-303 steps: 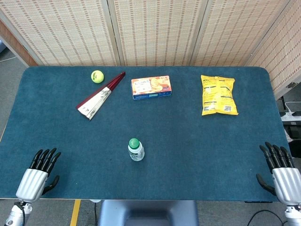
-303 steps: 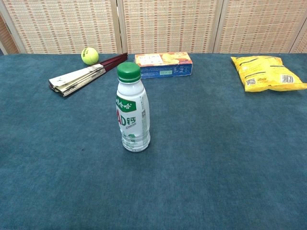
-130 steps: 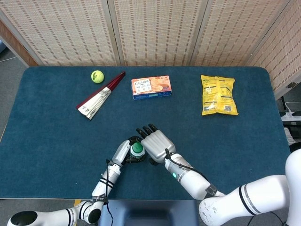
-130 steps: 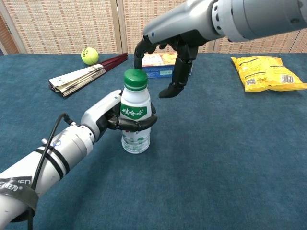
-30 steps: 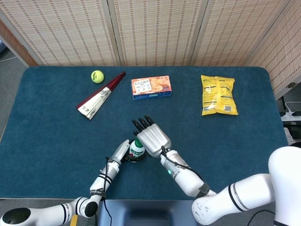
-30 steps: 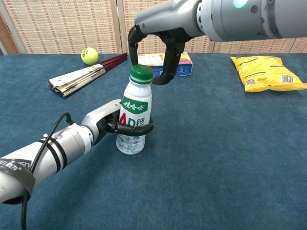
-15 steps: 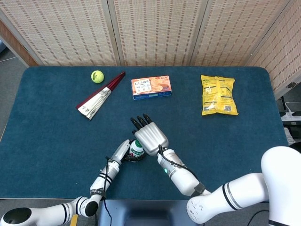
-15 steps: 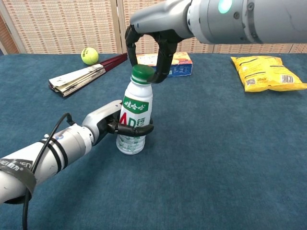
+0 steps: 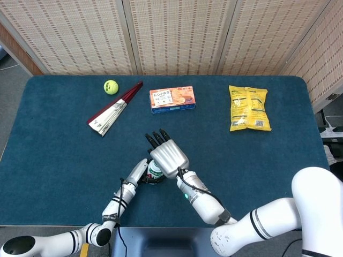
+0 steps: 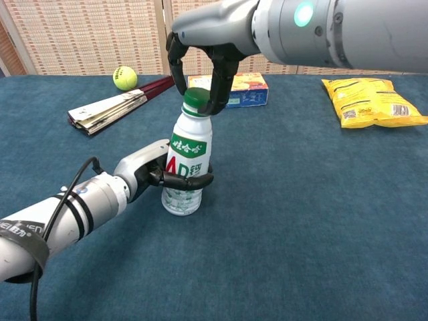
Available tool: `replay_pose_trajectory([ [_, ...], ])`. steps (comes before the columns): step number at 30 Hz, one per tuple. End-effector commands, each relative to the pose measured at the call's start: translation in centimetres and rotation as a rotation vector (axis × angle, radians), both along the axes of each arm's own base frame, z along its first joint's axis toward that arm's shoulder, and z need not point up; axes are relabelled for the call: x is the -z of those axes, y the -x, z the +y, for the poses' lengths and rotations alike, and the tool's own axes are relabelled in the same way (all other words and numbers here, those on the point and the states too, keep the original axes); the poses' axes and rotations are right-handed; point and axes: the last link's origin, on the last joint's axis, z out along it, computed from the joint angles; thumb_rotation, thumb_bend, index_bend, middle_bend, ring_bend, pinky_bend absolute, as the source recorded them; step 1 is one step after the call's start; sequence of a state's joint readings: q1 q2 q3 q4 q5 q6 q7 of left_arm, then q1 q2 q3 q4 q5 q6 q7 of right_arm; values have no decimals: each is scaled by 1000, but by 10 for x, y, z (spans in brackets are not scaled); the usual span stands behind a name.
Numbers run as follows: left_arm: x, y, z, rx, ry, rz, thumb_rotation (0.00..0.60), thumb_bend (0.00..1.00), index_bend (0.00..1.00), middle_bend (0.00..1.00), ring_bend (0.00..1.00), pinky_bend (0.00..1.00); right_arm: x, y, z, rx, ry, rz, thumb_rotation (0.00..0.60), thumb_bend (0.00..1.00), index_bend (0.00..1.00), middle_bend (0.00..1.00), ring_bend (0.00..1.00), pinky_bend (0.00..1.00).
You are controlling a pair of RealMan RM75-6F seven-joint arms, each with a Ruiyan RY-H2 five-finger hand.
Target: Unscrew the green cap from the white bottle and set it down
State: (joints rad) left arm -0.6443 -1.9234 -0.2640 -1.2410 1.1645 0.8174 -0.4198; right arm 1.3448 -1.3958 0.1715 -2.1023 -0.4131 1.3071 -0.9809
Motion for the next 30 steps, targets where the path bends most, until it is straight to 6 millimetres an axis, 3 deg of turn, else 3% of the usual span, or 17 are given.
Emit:
replay_pose_trajectory([
  [1, 0, 0, 0, 0, 1, 1, 600, 930, 730, 846, 508, 162, 1, -1, 2, -7, -8, -6, 600, 255, 592, 0, 0, 2],
  [13, 0, 2, 0, -3, 0, 2, 600, 930, 730, 846, 508, 159, -1, -4, 12, -52, -12, -16, 600, 268, 624, 4, 0, 2],
  [19, -3, 6, 2, -13, -8, 0, 600, 926, 728, 844, 500, 151, -16, 0, 11, -46, 27, -43, 600, 268, 620, 5, 0, 2],
  [23, -10, 9, 2, -20, -29, -24, 600, 906, 718, 818, 472, 131, -34, 22, 7, -1, 69, -27, 600, 268, 610, 4, 0, 2],
  [30, -21, 19, -8, -18, -66, -81, 600, 814, 704, 761, 353, 71, -57, 86, 5, 74, 101, 28, 600, 267, 600, 4, 0, 2],
])
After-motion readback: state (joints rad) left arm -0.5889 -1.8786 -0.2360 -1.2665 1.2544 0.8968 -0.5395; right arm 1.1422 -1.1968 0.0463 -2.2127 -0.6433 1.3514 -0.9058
